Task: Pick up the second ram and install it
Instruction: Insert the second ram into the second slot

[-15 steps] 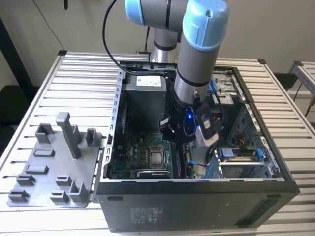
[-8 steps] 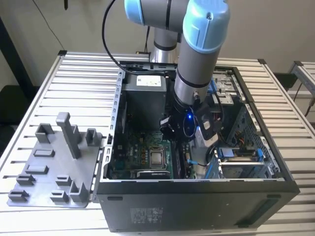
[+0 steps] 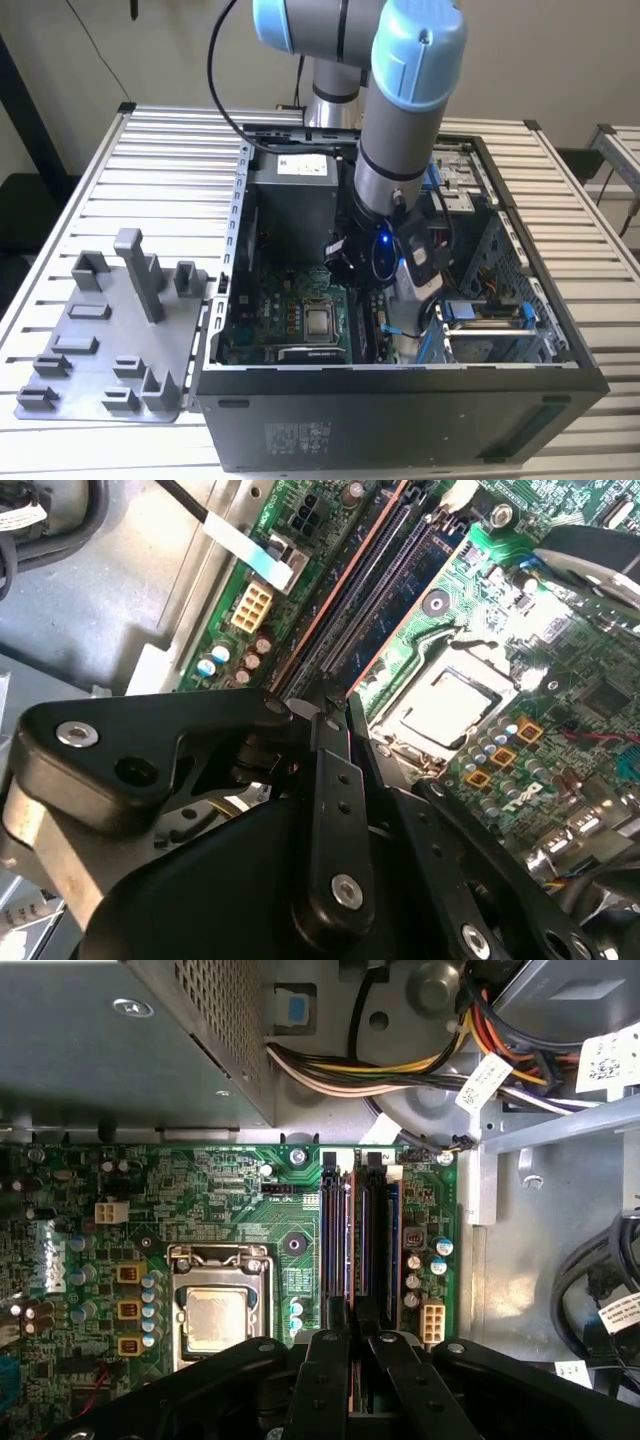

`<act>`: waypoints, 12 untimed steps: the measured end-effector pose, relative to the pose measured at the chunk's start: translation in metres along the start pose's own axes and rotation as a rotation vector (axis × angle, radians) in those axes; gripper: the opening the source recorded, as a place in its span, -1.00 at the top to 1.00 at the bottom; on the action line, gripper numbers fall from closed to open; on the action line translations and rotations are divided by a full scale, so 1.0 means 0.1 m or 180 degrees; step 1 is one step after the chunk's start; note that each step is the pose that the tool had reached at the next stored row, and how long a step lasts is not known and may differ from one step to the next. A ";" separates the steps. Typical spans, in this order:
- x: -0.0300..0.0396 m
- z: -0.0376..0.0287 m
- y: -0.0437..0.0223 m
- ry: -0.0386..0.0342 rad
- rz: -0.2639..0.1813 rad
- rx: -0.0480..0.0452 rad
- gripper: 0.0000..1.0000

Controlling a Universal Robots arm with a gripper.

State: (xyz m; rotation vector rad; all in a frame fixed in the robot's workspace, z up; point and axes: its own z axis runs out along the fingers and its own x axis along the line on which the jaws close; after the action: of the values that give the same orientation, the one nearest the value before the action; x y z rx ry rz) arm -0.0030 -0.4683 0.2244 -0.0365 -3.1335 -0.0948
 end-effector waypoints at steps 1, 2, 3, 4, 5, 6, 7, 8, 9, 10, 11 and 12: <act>0.000 0.003 0.000 0.0000 0.0000 0.0000 0.72; 0.000 0.004 0.000 0.0000 0.0000 0.0001 0.72; 0.000 0.004 -0.001 0.0000 0.0000 0.0001 0.72; 0.001 0.004 -0.001 0.0000 0.0000 0.0001 0.72; 0.001 0.005 -0.001 0.0000 0.0000 0.0001 0.72; 0.001 0.006 -0.002 0.0000 0.0000 0.0000 0.72; 0.002 0.007 -0.003 0.0000 0.0000 0.0000 0.72; 0.004 0.007 -0.005 0.0000 0.0000 0.0000 0.72; 0.006 0.006 -0.007 0.0000 0.0000 0.0001 0.72; 0.007 0.006 -0.012 0.0000 0.0000 0.0001 0.72; 0.007 0.006 -0.019 0.0000 0.0000 0.0001 0.72; 0.007 0.007 -0.022 0.0000 0.0000 0.0000 0.72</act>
State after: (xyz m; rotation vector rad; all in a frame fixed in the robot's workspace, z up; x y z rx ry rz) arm -0.0038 -0.4705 0.2236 -0.0366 -3.1336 -0.0945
